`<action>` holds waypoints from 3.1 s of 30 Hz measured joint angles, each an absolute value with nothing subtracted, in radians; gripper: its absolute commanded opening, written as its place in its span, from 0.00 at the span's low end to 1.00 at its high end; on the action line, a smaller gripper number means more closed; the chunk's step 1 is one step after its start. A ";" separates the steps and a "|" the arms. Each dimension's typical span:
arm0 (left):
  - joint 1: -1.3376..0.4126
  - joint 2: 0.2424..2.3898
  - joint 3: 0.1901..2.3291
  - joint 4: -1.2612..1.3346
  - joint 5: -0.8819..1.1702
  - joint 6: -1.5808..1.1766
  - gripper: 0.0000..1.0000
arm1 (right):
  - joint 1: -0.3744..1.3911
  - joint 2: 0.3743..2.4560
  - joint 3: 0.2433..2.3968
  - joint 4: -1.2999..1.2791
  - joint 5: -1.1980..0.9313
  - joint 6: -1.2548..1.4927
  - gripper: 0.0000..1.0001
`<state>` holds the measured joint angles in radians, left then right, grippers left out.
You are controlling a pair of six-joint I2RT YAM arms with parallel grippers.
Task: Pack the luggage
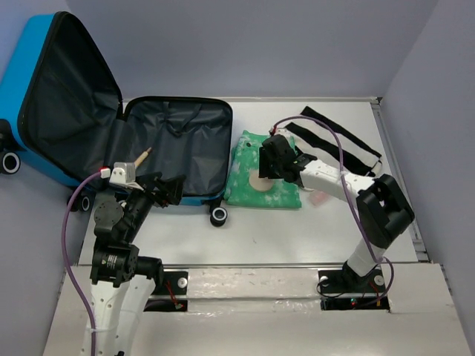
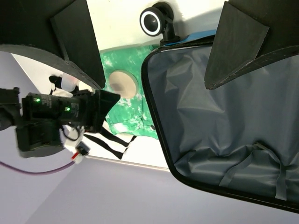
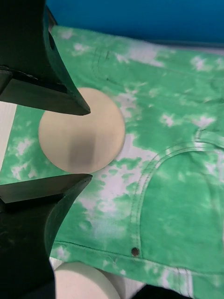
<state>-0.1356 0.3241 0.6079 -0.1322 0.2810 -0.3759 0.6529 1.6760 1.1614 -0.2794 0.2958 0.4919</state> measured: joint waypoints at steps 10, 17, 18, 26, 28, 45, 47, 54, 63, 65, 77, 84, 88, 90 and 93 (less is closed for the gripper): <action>-0.136 0.324 0.608 -0.132 0.281 -0.376 0.99 | 0.648 1.807 1.161 -0.279 0.297 0.485 0.13; -0.136 0.324 0.608 -0.132 0.283 -0.376 0.99 | 0.649 1.766 1.151 -0.281 0.305 0.487 0.07; -0.136 0.324 0.608 -0.132 0.284 -0.376 0.99 | 0.649 1.741 1.146 -0.289 0.308 0.483 0.07; -0.136 0.324 0.608 -0.132 0.285 -0.376 0.99 | 0.672 1.597 1.285 -0.309 0.228 0.469 0.11; -0.136 0.324 0.608 -0.131 0.285 -0.376 0.99 | 0.702 1.663 1.435 -0.298 0.181 0.473 0.45; -0.136 0.305 0.608 -0.131 0.289 -0.378 0.99 | 0.368 1.352 0.875 -0.297 0.291 0.593 0.89; -0.138 0.303 0.608 -0.130 0.289 -0.379 0.99 | 0.294 1.280 0.786 -0.308 0.319 0.616 0.91; -0.142 0.303 0.608 -0.130 0.294 -0.380 0.99 | 0.197 1.245 0.685 -0.310 0.345 0.652 0.93; -0.144 0.303 0.608 -0.128 0.299 -0.380 0.99 | 0.176 1.386 0.673 -0.269 0.297 0.694 0.59; -0.144 0.303 0.608 -0.128 0.300 -0.380 0.99 | 0.176 1.385 0.657 -0.268 0.286 0.702 0.51; -0.144 0.303 0.608 -0.124 0.305 -0.380 0.99 | 0.242 1.048 0.669 -0.279 0.170 0.721 0.43; -0.142 0.304 0.608 -0.124 0.305 -0.381 0.99 | 0.630 1.470 1.309 -0.260 0.031 0.730 0.99; -0.142 0.304 0.608 -0.125 0.302 -0.382 0.99 | 0.757 1.729 1.702 -0.196 -0.051 0.702 1.00; -0.142 0.304 0.608 -0.124 0.301 -0.383 0.99 | 0.765 1.757 1.732 -0.198 -0.060 0.694 0.99; -0.142 0.304 0.608 -0.124 0.302 -0.383 0.99 | 0.729 1.716 1.628 -0.199 -0.026 0.675 0.92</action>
<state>-0.1421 0.3042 0.6079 -0.1242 0.3016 -0.3828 0.7288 1.7157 1.6279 -0.1993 -0.0257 0.6750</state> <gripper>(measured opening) 0.990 0.994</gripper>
